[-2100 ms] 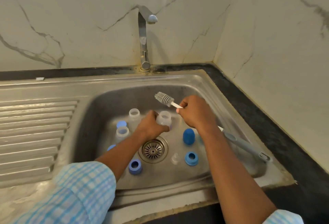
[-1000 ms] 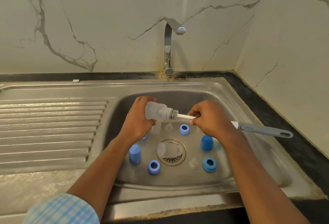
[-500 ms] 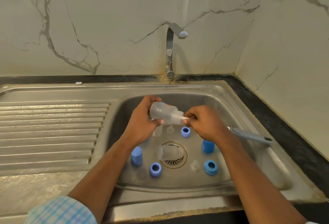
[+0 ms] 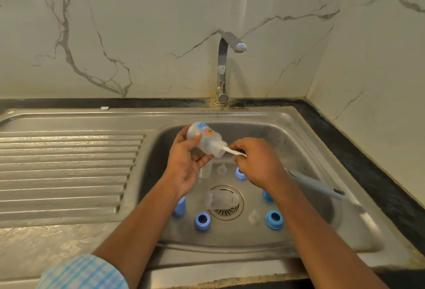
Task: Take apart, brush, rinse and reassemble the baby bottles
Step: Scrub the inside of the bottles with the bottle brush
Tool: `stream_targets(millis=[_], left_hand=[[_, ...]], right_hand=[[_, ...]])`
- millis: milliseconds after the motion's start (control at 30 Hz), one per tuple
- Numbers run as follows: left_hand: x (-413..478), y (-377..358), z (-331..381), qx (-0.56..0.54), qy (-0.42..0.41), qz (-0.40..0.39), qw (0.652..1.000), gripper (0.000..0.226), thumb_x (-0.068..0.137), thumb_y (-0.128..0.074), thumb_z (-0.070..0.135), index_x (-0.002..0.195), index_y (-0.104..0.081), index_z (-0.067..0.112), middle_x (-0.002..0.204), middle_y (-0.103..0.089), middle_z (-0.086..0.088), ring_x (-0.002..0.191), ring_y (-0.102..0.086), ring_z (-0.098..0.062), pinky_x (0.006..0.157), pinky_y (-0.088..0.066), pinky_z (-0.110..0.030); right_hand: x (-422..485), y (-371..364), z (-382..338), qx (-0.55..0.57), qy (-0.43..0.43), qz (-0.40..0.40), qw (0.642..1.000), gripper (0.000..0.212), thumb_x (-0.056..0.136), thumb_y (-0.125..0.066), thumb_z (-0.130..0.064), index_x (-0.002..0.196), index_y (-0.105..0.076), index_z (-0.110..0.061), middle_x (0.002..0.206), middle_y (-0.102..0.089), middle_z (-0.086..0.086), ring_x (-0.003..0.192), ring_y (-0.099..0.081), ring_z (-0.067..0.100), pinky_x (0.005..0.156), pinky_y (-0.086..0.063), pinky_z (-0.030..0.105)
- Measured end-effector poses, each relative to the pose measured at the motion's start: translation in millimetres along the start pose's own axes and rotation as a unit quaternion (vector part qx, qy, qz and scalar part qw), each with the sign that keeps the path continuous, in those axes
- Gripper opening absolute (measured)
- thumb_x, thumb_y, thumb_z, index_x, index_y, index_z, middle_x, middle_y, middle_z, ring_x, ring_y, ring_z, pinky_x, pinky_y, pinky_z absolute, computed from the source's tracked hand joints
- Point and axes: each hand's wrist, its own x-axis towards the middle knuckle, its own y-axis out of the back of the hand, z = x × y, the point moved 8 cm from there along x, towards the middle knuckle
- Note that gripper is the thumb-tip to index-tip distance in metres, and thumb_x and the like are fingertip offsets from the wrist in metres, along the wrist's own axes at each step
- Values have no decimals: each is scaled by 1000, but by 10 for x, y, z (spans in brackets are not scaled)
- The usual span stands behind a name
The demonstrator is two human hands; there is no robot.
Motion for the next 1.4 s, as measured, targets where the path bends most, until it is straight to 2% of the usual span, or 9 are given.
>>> stream_targets(millis=[67, 200, 433, 567, 700, 933, 1100, 1267, 1400], left_hand=[[-21, -21, -9, -5, -5, 3, 1000, 55, 83, -70, 28, 133, -49, 20, 126, -62, -12, 107, -70, -32, 79, -61, -42], [-13, -8, 57, -3, -30, 15, 999, 72, 69, -78, 22, 134, -48, 19, 124, -63, -10, 105, -71, -31, 80, -62, -42], [96, 118, 292, -71, -63, 22, 995, 63, 79, -68, -5, 131, -39, 15, 116, -65, -15, 98, -71, -29, 81, -61, -42], [99, 93, 457, -73, -88, -32, 993, 54, 69, -67, -1, 115, -46, 19, 105, -67, -12, 93, -71, -28, 74, -63, -39], [97, 67, 496, -78, -92, -64, 991, 49, 71, -64, -1, 113, -47, 18, 106, -66, -13, 87, -73, -23, 68, -62, -35], [96, 47, 479, -88, -100, -69, 989, 48, 75, -63, 0, 116, -49, 19, 113, -64, -12, 99, -68, -30, 77, -62, -40], [64, 51, 333, -102, -73, -13, 992, 53, 80, -67, 6, 127, -45, 13, 105, -70, -12, 88, -74, -25, 68, -63, -37], [-32, -142, 93, -93, -19, -66, 993, 59, 76, -68, 15, 131, -45, 12, 111, -70, -15, 96, -73, -30, 80, -62, -40], [-18, -124, 57, -96, -7, -76, 992, 57, 82, -66, 23, 135, -46, 14, 119, -68, -15, 100, -72, -30, 85, -60, -44]], right_hand=[[4, -39, -59, -38, 8, -7, 999, 19, 91, -60, -16, 103, -73, -25, 89, -70, -2, 81, -63, 20, 73, -52, 38], [-11, 23, -80, -67, -10, 36, 997, 16, 97, -57, -30, 102, -70, -23, 86, -69, 0, 78, -62, 21, 71, -51, 36], [-50, -54, -217, -54, 20, -10, 998, 26, 99, -51, -32, 80, -63, -18, 70, -60, 3, 66, -56, 25, 61, -45, 40], [-46, -88, -167, 44, 7, -70, 997, 42, 99, -52, -25, 58, -50, -19, 55, -54, 3, 53, -43, 18, 56, -40, 36], [-80, -103, -105, 144, -32, -113, 982, 31, 100, -54, -21, 70, -63, -26, 42, -50, -12, 43, -40, 5, 57, -37, 27], [-129, -66, -38, 196, -71, -147, 967, 27, 102, -51, -24, 94, -73, -11, 50, -48, -3, 42, -33, 9, 41, -30, 20], [-102, -2, -33, 91, -32, -61, 993, 47, 96, -58, -25, 50, -52, -25, 44, -40, -8, 46, -33, 11, 54, -34, 33], [-77, 101, -153, -53, -16, 33, 998, 18, 95, -58, -36, 86, -68, -23, 68, -59, -3, 67, -57, 21, 61, -42, 33], [-90, 129, -237, -104, -19, 77, 991, 17, 96, -56, -38, 93, -64, -23, 80, -64, -2, 74, -59, 21, 62, -43, 33]])
